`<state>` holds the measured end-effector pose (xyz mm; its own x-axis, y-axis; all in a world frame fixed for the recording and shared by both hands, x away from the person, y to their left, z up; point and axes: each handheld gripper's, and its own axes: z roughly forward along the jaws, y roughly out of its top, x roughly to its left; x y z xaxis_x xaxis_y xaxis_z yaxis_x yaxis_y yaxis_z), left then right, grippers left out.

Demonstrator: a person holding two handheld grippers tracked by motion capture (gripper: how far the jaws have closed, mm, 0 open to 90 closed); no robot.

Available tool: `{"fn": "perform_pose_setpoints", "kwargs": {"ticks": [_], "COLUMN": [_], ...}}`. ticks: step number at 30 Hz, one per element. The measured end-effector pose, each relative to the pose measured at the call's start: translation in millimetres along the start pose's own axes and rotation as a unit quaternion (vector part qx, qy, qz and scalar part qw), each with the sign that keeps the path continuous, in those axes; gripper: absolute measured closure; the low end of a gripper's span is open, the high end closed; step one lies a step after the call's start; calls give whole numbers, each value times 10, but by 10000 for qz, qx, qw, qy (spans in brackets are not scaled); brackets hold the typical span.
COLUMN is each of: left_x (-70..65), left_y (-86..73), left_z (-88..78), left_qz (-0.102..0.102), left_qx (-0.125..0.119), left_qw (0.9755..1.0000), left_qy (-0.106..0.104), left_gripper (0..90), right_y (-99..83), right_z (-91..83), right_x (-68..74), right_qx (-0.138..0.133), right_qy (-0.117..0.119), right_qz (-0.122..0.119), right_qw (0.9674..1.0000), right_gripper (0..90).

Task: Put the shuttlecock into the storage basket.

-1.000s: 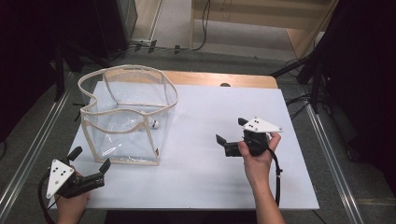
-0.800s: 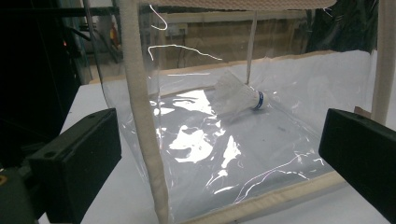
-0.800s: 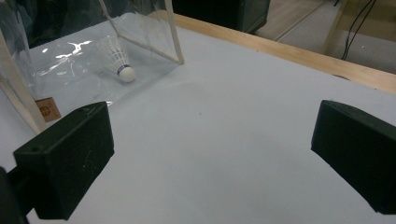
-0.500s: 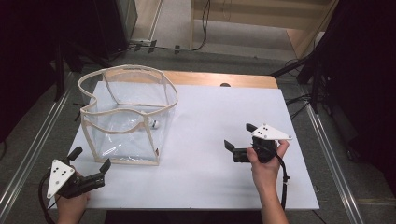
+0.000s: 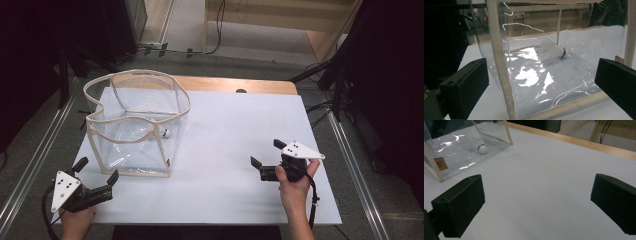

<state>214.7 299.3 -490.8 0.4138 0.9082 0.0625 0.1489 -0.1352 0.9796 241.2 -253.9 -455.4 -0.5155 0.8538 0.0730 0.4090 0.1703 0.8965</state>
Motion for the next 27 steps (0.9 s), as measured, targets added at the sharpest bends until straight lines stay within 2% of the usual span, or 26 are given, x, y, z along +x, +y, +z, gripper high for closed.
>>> {"fn": "perform_pose_setpoints", "kwargs": {"ticks": [6, 14, 27], "left_x": [-6, -6, -12], "left_y": [1, 0, 1], "left_z": [5, 5, 12], "left_qz": [23, 22, 66], "left_qx": [19, 17, 63], "left_qw": [10000, 10000, 9999], "left_qy": [14, 17, 43], "left_gripper": [0, 0, 0], "right_y": [-81, -199, -402], "right_z": [-55, -127, -353], "right_x": [-32, -82, -182], "right_qx": [-37, -10, 25], "right_qy": [-17, -73, -169], "right_qz": [-8, 109, 153], "right_qw": [10000, 9999, 9997], "right_gripper": [0, 0, 0]}}
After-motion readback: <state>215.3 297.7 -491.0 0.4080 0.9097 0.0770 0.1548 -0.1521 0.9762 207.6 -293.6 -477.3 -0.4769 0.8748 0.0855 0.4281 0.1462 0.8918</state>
